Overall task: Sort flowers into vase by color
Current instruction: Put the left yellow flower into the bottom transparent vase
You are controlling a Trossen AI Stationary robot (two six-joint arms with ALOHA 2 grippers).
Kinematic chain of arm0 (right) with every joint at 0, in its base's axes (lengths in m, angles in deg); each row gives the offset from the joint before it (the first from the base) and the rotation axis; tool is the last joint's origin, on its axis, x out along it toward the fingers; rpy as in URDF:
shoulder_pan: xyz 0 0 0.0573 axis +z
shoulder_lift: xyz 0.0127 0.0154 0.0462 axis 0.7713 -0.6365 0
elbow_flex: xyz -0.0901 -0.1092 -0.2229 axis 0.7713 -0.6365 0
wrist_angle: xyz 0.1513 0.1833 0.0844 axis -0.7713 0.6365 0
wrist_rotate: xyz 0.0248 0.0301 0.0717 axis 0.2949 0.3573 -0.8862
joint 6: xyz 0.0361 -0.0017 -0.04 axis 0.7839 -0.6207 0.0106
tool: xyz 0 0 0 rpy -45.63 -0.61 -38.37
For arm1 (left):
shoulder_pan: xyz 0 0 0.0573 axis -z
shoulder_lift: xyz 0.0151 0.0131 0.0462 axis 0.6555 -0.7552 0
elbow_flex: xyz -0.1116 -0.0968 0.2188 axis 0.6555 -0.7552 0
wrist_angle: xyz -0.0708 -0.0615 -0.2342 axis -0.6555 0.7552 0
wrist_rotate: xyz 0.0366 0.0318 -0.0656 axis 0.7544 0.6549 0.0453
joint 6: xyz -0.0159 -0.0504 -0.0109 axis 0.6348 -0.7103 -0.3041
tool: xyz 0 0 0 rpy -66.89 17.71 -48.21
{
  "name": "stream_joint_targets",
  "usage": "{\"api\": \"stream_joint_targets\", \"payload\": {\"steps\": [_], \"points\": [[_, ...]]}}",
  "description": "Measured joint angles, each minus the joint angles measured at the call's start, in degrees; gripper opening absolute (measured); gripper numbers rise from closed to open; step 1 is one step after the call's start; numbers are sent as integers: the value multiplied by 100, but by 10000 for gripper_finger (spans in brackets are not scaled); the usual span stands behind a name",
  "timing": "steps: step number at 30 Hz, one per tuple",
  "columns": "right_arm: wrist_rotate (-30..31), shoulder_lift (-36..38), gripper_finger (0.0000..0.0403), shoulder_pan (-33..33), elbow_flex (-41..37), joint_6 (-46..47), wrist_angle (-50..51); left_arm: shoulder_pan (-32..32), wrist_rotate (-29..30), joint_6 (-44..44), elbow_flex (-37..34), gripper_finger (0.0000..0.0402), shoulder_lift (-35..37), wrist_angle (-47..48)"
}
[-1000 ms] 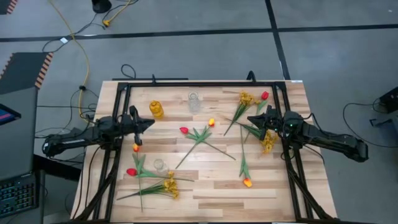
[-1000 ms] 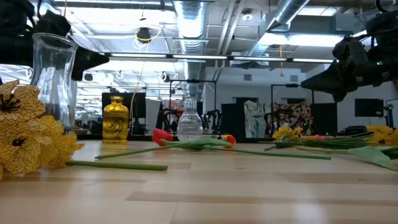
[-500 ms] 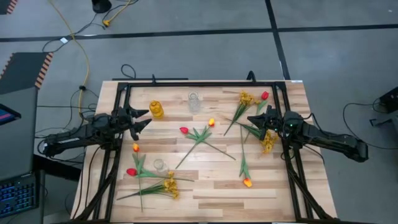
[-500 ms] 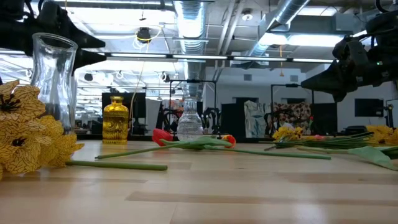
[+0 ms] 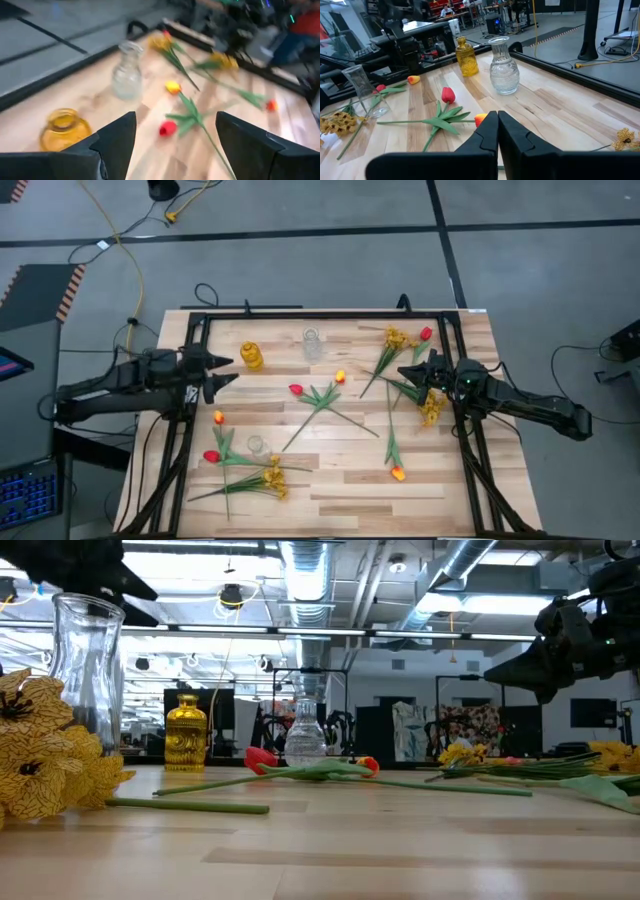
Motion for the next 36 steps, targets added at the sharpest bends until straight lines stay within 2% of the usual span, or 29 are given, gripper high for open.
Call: {"api": "stream_joint_targets", "payload": {"steps": [5, 8, 18, 25, 31, 36], "points": [[0, 0, 36, 0, 0, -1, -2, 29, -1277, -30, 519, 261, -796, 222], [0, 0, 36, 0, 0, -1, -2, 175, -1572, -30, 700, 261, -1163, 232], [0, 0, 36, 0, 1, 0, -2, 819, -1574, 27, 1083, 261, -1936, 770], [0, 0, 36, 0, -1, -2, -2, 995, -1518, -1501, 1206, 261, -2011, 2078], [0, 0, 36, 0, 1, -2, -2, 1064, -1053, -3078, 1205, 261, -2068, 3297], [0, 0, 36, 0, -1, -2, -2, 1121, -916, -3851, 989, 261, -2119, 3515]]}}
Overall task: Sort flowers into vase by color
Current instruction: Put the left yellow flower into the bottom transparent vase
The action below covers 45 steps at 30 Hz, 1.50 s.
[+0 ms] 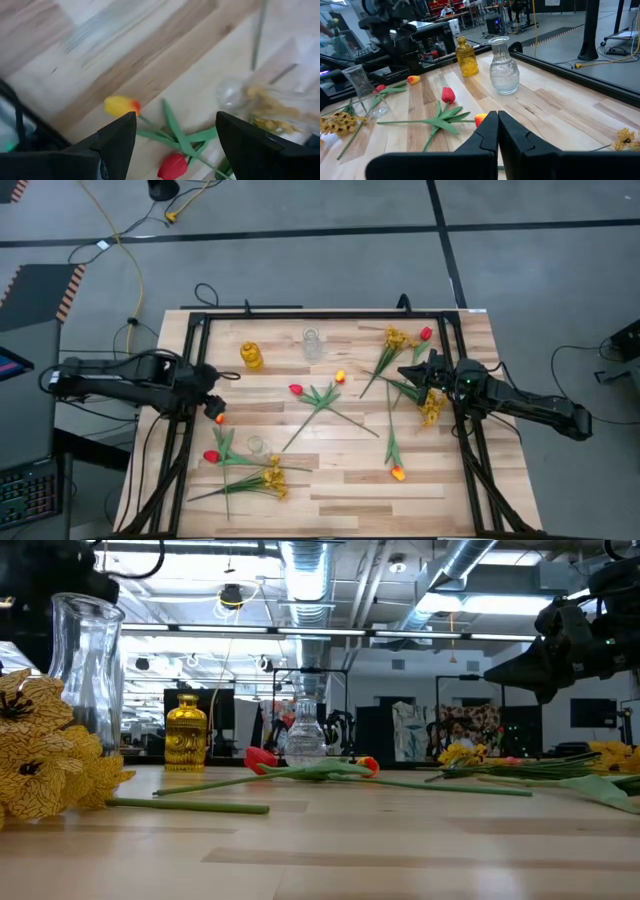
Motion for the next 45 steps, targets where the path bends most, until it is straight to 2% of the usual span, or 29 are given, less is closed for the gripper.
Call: {"api": "stream_joint_targets", "payload": {"steps": [11, 23, 34, 39, 45], "points": [[0, 0, 36, 0, 2, 0, -9, 55, 270, -723, -132, 260, -525, -86], [0, -2, 36, 0, 0, 1, -9, 55, 33, -473, -134, 260, -1788, -67], [0, -2, 36, 0, 0, 2, -11, 55, -21, -484, -134, 260, -2594, -60], [0, -2, 36, 0, 0, 1, -9, 55, -179, -508, -132, 260, -2878, -63], [0, -2, 36, 0, 0, 2, -11, 55, -667, -663, -128, 260, -3225, -81]]}}
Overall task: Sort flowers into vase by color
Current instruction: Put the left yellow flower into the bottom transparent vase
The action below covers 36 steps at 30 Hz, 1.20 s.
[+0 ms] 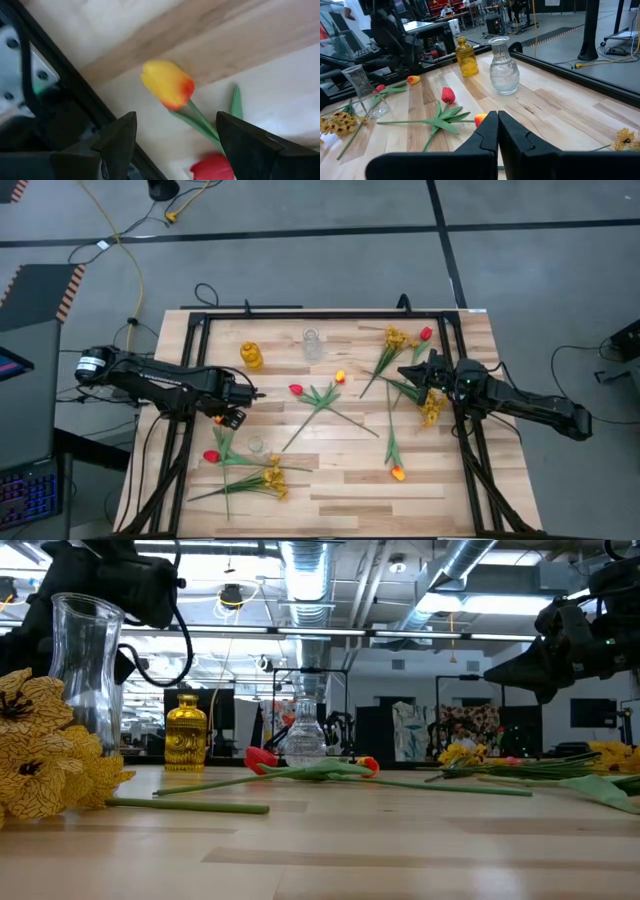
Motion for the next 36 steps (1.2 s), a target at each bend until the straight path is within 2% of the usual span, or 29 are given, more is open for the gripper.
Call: {"api": "stream_joint_targets", "payload": {"steps": [5, 11, 20, 25, 32, 36], "points": [[0, 0, 36, 0, 0, -1, 1, 3, -654, -267, -2, 260, -236, -12], [0, 1, 36, 0, 0, -1, 2, 171, -895, -830, -17, 260, -380, -167], [0, 0, 36, 0, 0, -2, 1, 522, -637, -1863, -83, 260, -371, -506], [0, 2, 36, 0, 0, -2, 0, 754, -616, -2386, -243, 260, -374, -1017], [0, 0, 36, 0, 0, 0, 2, 974, -314, -2901, -249, 260, -374, -1113], [0, 0, 36, 0, 0, 0, 1, 1127, -203, -3158, -249, 242, -374, -1126]]}}
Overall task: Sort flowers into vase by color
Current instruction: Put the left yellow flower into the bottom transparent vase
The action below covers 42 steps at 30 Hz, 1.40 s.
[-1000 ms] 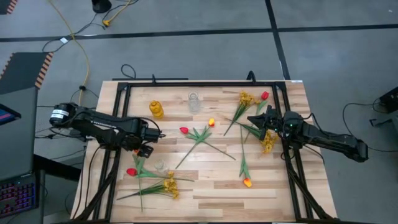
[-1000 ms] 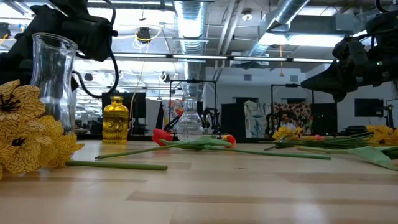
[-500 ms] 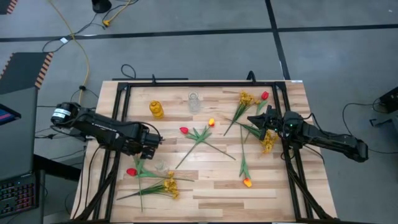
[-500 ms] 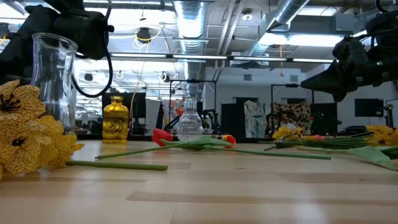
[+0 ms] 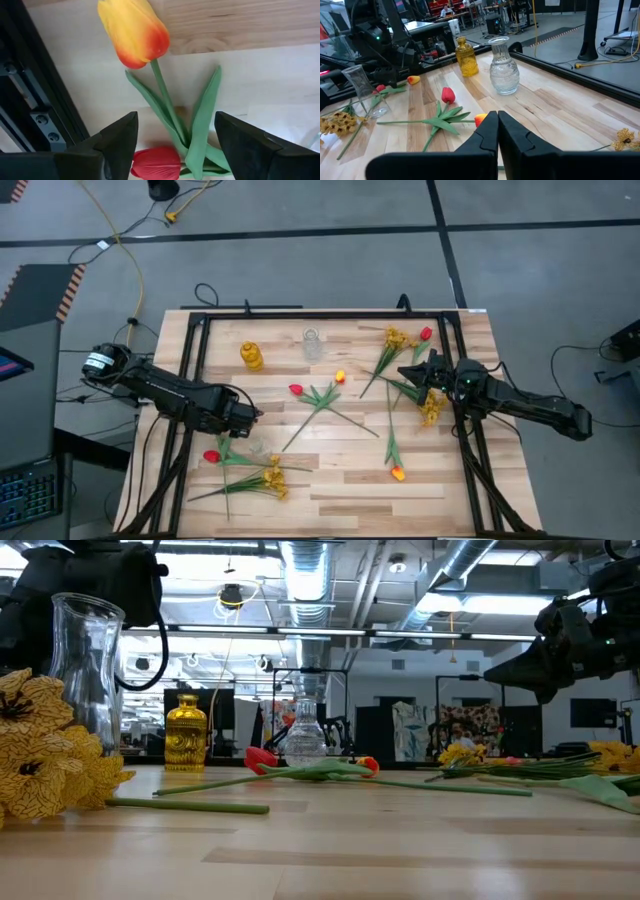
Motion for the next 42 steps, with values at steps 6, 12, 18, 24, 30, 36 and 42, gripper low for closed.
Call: {"api": "stream_joint_targets", "payload": {"steps": [6, 12, 18, 24, 30, 36, 42], "points": [[0, 0, 36, 0, 0, -2, -1, 220, 78, -303, 0, 182, 0, -5], [0, 0, 36, -1, 0, -1, 0, 397, 343, -510, 0, 136, 0, -208], [0, 1, 36, 0, 0, -1, 1, 535, 398, -658, 0, 117, 0, -243], [0, 0, 36, 0, 0, -2, -1, 686, 602, -855, 0, 114, 0, -239], [0, 0, 36, 0, 0, 0, 1, 756, 811, -933, 0, 114, 0, -236], [0, 1, 36, 0, 0, 0, 0, 760, 817, -934, 0, 114, 0, -153], [0, 2, 36, 0, 0, 0, 1, 760, 822, -934, -1, 114, 0, -31]]}}
